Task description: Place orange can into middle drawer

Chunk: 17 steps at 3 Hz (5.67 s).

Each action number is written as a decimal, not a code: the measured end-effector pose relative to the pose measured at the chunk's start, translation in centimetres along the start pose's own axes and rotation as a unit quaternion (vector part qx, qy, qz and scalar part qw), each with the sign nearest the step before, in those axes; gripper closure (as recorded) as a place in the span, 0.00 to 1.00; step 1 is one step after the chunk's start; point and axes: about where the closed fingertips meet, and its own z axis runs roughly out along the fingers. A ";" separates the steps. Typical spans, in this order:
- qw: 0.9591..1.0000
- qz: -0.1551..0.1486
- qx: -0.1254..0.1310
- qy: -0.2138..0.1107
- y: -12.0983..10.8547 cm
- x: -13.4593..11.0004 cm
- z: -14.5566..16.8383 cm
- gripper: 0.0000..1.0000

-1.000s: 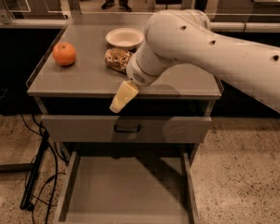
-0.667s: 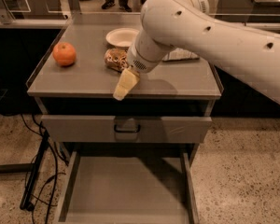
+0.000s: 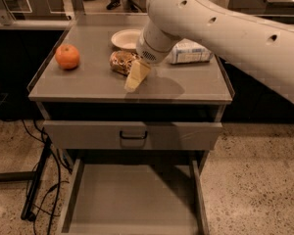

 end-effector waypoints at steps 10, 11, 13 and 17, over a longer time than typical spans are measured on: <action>0.999 0.029 0.007 -0.010 -3.6 -0.8 5.3 1.00; 0.999 0.040 0.013 -0.021 -3.7 -0.4 2.2 1.00; 0.998 0.026 0.040 -0.038 -1.2 0.5 -6.5 1.00; 0.997 -0.003 0.027 -0.071 7.8 6.8 -11.2 1.00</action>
Offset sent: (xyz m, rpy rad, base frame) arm 0.0514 0.0201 -0.0030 0.0134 -0.0711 -0.0162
